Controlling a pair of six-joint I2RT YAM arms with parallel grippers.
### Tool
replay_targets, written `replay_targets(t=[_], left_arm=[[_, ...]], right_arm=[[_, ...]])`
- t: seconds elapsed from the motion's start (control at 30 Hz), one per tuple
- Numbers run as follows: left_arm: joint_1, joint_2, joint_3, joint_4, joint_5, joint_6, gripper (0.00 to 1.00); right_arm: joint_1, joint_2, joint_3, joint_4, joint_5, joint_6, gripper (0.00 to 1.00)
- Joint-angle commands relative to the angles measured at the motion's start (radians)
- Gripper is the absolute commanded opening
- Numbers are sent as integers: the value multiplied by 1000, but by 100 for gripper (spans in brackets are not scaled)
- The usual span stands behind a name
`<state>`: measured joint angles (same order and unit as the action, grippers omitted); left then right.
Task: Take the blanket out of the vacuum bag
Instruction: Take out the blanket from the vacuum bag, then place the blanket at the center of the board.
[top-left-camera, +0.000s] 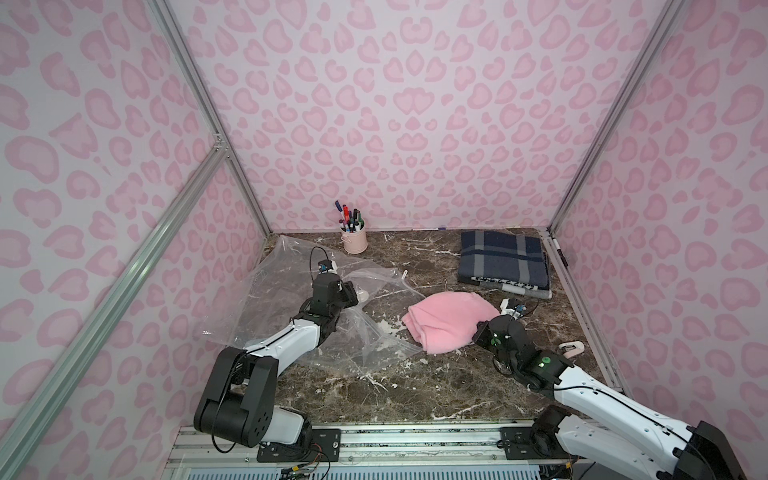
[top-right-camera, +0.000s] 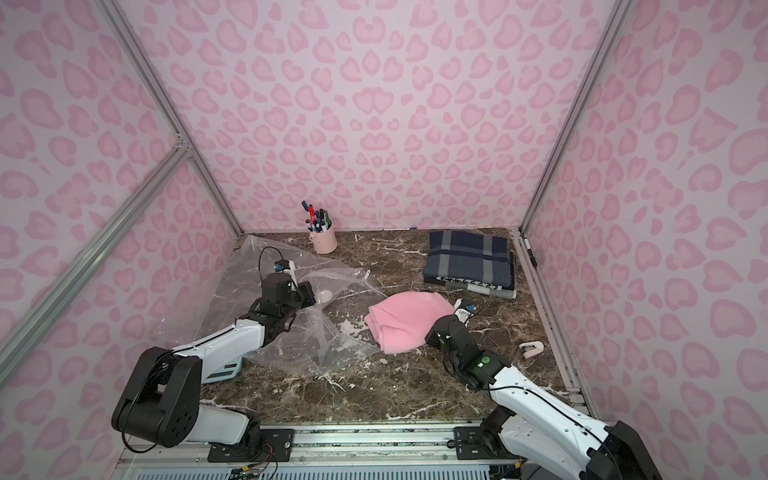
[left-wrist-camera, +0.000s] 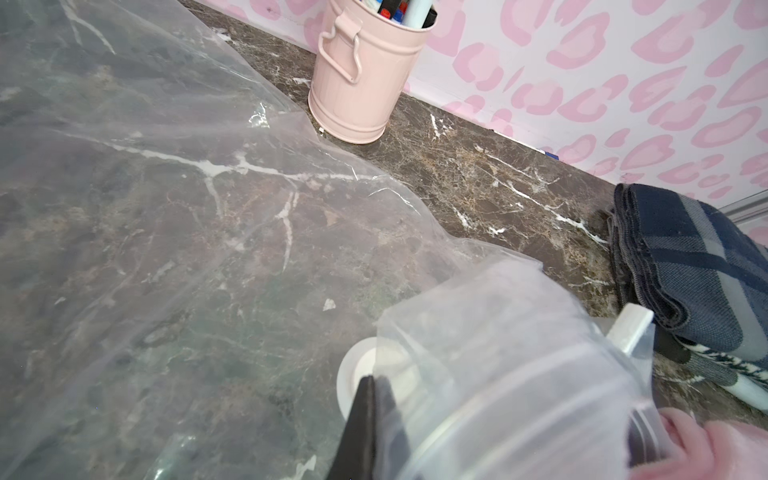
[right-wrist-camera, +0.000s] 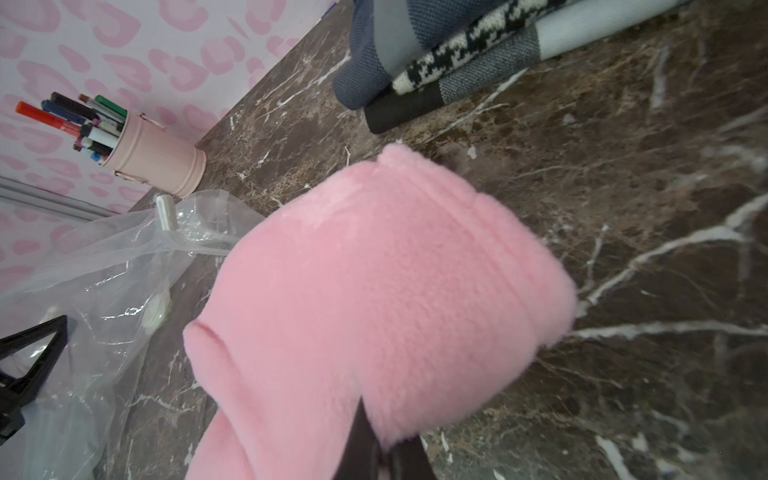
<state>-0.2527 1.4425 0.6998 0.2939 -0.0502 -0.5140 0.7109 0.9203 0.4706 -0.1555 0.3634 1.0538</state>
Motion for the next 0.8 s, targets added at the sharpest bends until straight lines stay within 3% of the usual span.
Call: replay_targets(t=[0.0,0.4,0.77], left_arm=[[2,11,22,-20,-38,11,4],[3,41,140,-194,-327,-64,4],[10,101,213,-105,-266,-55,4]], right_arm=[[-4,-7,6,-91,66,60,0],[7,-137,-33,-272,29,157,0],[69,-274,-82,-434,15,277,0]])
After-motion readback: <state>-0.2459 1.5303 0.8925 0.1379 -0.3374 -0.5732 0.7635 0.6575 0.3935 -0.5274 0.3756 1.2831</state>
